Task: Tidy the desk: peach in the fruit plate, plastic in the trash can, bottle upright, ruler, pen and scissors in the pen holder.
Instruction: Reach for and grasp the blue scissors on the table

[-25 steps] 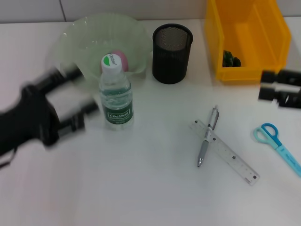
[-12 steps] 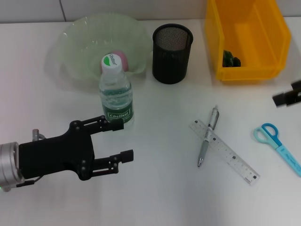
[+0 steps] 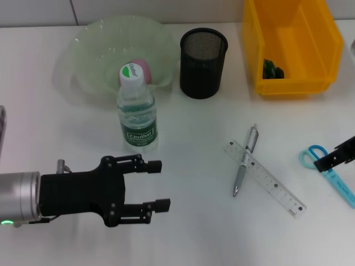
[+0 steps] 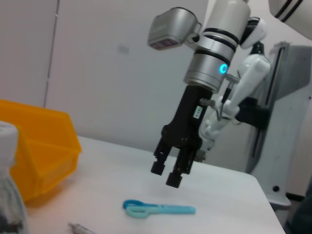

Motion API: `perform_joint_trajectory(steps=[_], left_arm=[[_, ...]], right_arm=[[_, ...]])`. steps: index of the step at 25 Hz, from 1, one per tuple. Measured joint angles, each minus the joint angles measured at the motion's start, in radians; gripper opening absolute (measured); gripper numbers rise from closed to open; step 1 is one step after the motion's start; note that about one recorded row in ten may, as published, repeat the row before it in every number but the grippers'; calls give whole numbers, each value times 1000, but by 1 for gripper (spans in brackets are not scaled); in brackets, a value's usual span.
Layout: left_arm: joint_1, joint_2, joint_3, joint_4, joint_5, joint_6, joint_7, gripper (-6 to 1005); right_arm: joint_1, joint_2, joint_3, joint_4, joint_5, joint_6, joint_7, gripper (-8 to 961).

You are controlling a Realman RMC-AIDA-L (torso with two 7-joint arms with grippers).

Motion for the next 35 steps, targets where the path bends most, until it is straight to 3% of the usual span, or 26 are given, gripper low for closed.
perform_joint_trajectory(steps=[9,21,26,35], left_arm=[[-16,-3,4,4,36,-8,-22,743],[-24,-12,3,5,44,-35,-25,743],[-27,-14,5,5,44,-43,-25,743],[-36,-15,6,4,44,-50,-36,742]], right_arm=[[11,-2,-41,147,-26,97,13,744],[21,-4,-55,218,-48,147,16,723],[23,-3,-63,225,-70,152,12,498],[25,-4,-98,226,-71,159,8,457]])
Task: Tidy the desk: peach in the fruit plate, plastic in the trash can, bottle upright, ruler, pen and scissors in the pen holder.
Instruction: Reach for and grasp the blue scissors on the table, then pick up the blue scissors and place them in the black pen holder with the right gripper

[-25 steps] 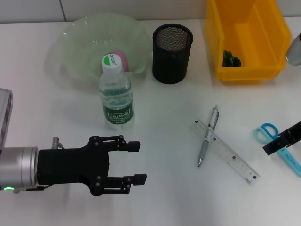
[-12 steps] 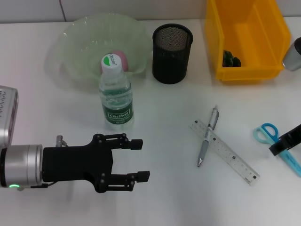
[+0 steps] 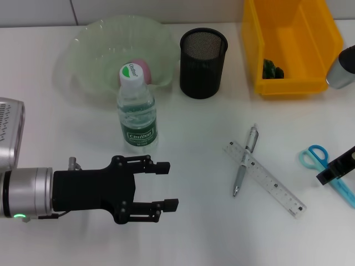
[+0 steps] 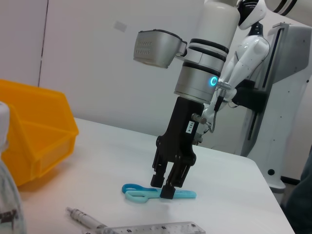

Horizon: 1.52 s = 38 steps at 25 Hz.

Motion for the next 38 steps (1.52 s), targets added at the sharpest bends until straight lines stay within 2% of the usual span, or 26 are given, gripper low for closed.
perform_joint_trajectory(steps=[10,21,28,35,36,37,38], left_arm=[[0,-1,0,0,0,0,0,742],[0,-2,0,-3,0,1,0,742],[0,-2,-3,-3,0,1,0,742],[3,-2,-6,-1,0,1,-1,742],[3,-2,-6,-1,0,1,-1,742],[3,-2,-6,-1,0,1,-1,742],[2,-2,-6,1,0,2,-8,742]], right_arm=[[11,-1,-8,31,-6,15,-2,382],[12,1,-8,36,-11,26,-4,352],[7,1,-8,31,-10,28,-13,237],[-29,0,25,-74,25,23,-34,226],[-46,-1,69,-121,64,18,-55,227],[-46,-1,69,-121,64,18,-55,228],[-58,-1,127,-155,113,15,-85,229]])
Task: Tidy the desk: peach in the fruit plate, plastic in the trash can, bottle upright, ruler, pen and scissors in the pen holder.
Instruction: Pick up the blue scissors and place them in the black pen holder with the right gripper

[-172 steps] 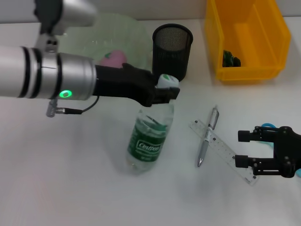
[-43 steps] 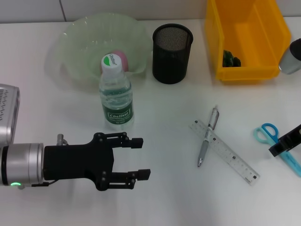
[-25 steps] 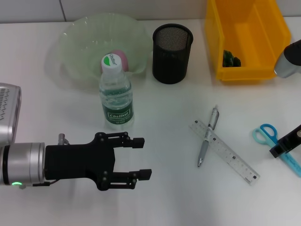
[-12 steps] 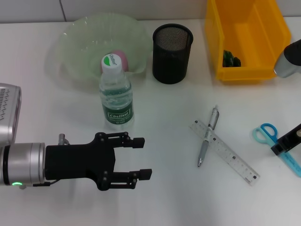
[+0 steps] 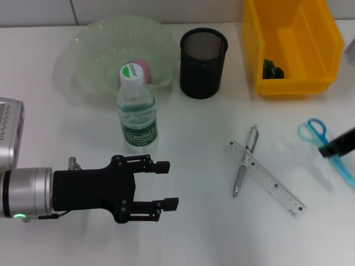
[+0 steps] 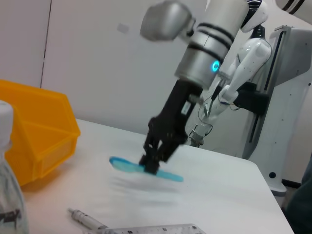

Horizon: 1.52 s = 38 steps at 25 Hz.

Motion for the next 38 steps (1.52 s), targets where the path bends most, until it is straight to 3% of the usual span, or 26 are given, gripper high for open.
perform_joint_trajectory(steps=[1,3,4,5,7,8,11,13,14,15,16,18,19,20,21,23,28,38], left_arm=[[0,0,0,0,0,1,-1,742],[-1,1,0,0,0,4,-1,742],[-1,1,0,0,0,4,-1,742],[-1,1,0,1,0,6,-3,742],[-1,1,0,1,0,7,-3,742],[-1,1,0,1,0,7,-3,742],[-2,0,0,1,0,8,-7,742],[-3,0,0,1,0,8,-12,742],[-3,0,0,1,0,8,-13,742],[-4,0,0,1,0,8,-13,742],[-5,-1,0,1,0,8,-13,742],[-6,-1,0,1,0,8,-14,742],[-6,-1,0,1,0,8,-14,742],[-8,-1,0,1,0,6,-15,742],[-8,-1,0,1,0,6,-16,742],[-8,-1,0,1,0,6,-17,742],[-6,-2,0,1,0,4,-24,742],[1,-2,0,1,0,1,-28,741]], right_arm=[[0,0,0,0,0,0,0,230],[-15,0,132,-22,123,2,-73,232],[-15,0,132,-22,123,2,-73,233],[-21,0,227,-11,237,12,-135,233],[-22,0,277,8,301,20,-173,235],[-22,0,361,67,428,41,-256,236],[-12,0,420,159,557,76,-348,239],[14,-1,456,332,752,149,-500,241],[14,-1,456,332,752,149,-500,242],[45,-1,460,478,896,207,-639,242],[45,-1,460,478,896,207,-639,243],[116,-1,460,701,1058,276,-849,245],[116,-1,460,701,1058,276,-849,246],[181,-1,461,855,1130,324,-992,247],[181,-1,461,855,1130,324,-992,248],[256,3,455,1019,1223,401,-1178,250],[360,7,434,1210,1313,519,-1387,254],[389,9,386,1236,1322,591,-1396,283]])
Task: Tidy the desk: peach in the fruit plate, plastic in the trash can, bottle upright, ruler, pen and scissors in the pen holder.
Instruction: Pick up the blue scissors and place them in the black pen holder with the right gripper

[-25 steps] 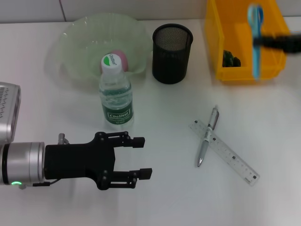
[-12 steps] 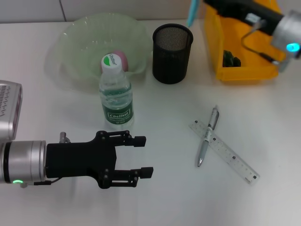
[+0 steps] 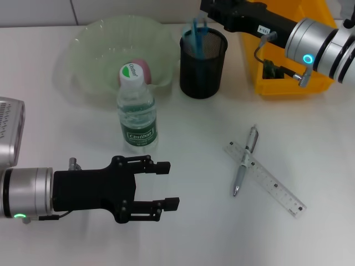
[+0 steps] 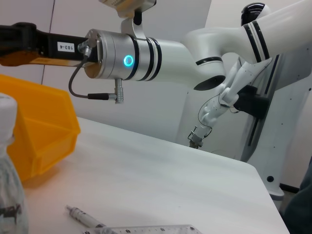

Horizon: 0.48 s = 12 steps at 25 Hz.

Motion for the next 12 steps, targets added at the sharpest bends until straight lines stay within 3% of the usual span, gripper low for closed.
perform_joint_trajectory(steps=[9,12], left_arm=[[-1,-1,0,0,0,-2,0,741],[0,-1,0,0,0,-2,0,741]], right_arm=[[-33,-9,-15,-65,-23,-85,97,472],[-167,-13,-123,-415,-208,-184,448,617]])
